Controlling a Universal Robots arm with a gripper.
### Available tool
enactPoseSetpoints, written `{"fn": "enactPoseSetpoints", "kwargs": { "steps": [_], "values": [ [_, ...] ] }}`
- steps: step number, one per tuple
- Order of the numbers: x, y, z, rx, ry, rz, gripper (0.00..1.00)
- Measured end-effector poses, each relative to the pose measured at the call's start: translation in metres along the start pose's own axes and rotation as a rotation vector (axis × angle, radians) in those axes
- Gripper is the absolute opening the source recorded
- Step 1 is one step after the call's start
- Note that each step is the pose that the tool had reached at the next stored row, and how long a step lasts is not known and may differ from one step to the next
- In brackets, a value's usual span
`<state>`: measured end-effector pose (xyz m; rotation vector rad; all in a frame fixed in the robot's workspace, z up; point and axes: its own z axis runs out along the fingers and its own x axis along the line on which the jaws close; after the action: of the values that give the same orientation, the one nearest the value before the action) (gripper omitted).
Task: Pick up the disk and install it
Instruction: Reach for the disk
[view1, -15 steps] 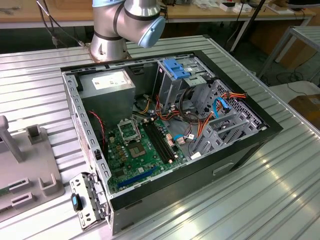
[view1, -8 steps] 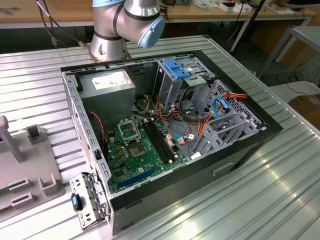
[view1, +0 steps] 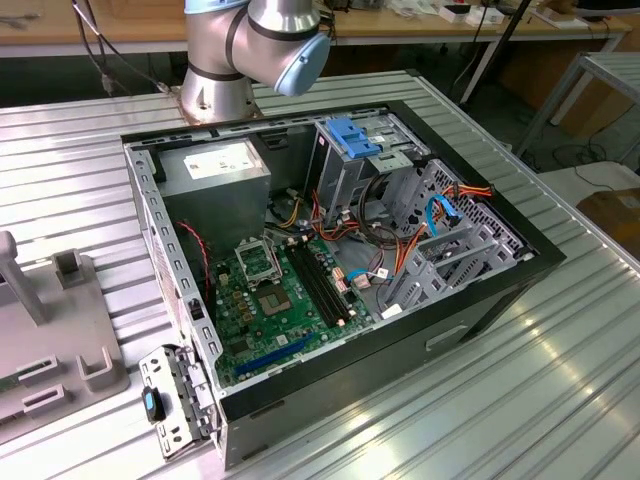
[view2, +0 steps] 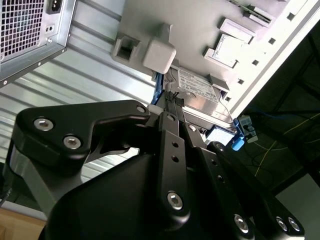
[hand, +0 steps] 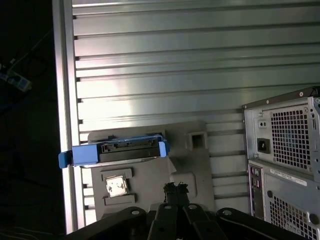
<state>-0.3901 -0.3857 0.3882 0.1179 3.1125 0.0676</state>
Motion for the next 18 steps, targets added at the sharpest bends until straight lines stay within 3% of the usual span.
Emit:
{"fn": "enactPoseSetpoints", "kwargs": {
  "steps": [6, 11, 13, 18],
  "values": [
    [0.0074, 0.0, -0.0002, 0.0, 0.0, 0.0, 0.11],
    [0.0223, -0.0011, -0.0005, 0.0001, 0.0001, 0.0, 0.11],
    [0.0238, -0.0009, -0.0005, 0.0, 0.0, 0.0, 0.11],
    [0.0298, 0.0108, 0.0002, 0.0, 0.0, 0.0, 0.11]
  ]
}}
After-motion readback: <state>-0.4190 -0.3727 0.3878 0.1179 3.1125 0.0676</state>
